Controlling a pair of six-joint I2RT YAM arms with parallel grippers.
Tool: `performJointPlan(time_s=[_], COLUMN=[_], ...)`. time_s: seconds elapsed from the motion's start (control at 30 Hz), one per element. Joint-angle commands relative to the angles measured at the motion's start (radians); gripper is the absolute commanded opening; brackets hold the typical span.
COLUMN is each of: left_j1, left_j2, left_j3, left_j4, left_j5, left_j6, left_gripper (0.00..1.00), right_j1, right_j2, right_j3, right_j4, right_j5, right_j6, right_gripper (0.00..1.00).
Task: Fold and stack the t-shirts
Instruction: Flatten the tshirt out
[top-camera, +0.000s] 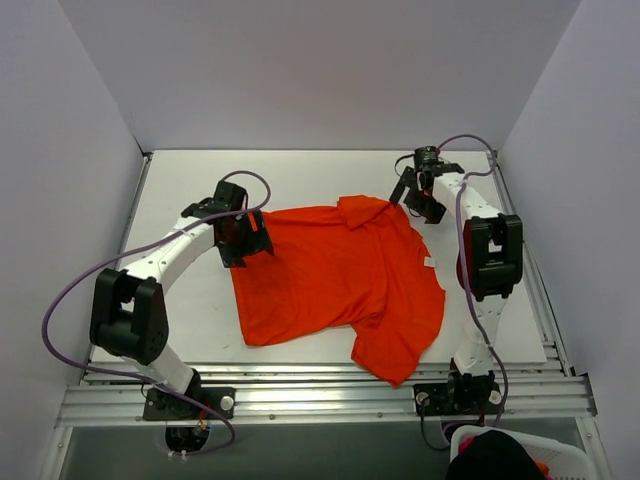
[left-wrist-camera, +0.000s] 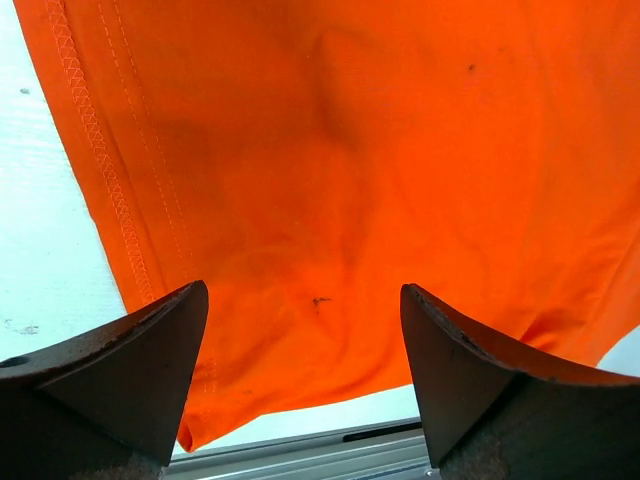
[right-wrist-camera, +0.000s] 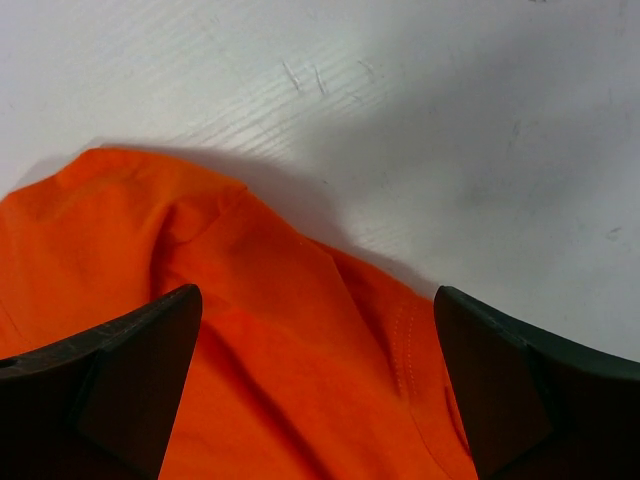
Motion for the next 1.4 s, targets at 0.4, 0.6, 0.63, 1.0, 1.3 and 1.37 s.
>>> performJointPlan(time_s=[0.4, 0.6, 0.63, 1.0, 1.3, 1.37], left_j1=[-0.094, -0.201, -0.218, -0.308, -0.349, -0.349], left_j2=[-0.36, -0.418, -0.421, -0.421, -0.431, -0.42], left_j3=[-0.124, -0.229, -0.236, -0.242, -0.279, -0.28], left_j4=[-0.236, -0.237, -0.231, -0.193, -0.128, -0.118], left_j5=[0.095, 0.078, 0.063, 0.027, 0.066, 0.069], left_j6=[0.085, 0.059, 0.053, -0.018, -0.042, -0.055], left_gripper=[0.84, 0.84, 0.84, 0.82, 0.79, 0.77], right_j1=[0.025, 0.098, 0.108, 0.126, 0.2, 0.2], right_j2=[-0.73, -0.92, -0.935, -1.168, -1.419, -1.378], right_j3=[-0.399, -0.498, -0.502, -0.65, -1.005, -1.006], right_j4=[-0.256, -0.427, -0.478, -0.748, -0.684, -0.638], right_j5=[-0.077, -0.197, -0.203, -0.257, -0.259, -0.234], right_j6=[0.049, 0.121, 0.122, 0.027, 0.234, 0.237], right_gripper=[1.0, 1.0, 1.0, 0.99, 0.96, 0.96])
